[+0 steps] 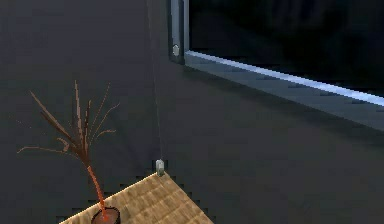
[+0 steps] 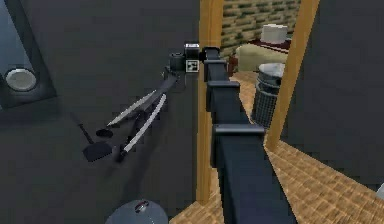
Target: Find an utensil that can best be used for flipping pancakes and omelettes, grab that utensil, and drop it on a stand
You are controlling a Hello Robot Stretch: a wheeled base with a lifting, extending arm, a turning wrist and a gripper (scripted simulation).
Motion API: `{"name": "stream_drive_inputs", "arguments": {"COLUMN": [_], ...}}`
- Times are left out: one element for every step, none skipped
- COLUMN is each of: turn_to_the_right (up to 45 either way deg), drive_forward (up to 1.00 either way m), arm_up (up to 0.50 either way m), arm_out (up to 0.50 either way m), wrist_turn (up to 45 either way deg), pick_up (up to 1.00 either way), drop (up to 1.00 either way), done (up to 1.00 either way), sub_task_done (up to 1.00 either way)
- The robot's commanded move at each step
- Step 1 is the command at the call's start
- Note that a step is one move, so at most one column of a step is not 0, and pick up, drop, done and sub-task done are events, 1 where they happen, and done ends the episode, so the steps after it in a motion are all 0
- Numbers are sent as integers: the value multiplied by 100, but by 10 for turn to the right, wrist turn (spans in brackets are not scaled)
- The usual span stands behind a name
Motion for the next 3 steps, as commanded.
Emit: {"name": "stream_drive_inputs", "arguments": {"turn_to_the_right": [0,0,0], "drive_forward": [0,0,0], "arm_up": [0,0,0], "arm_out": [0,0,0], "wrist_turn": [450,450,0], "pick_up": [0,0,0], "drop": [0,0,100], "done": [0,0,0], "sub_task_done": [0,0,0]}}
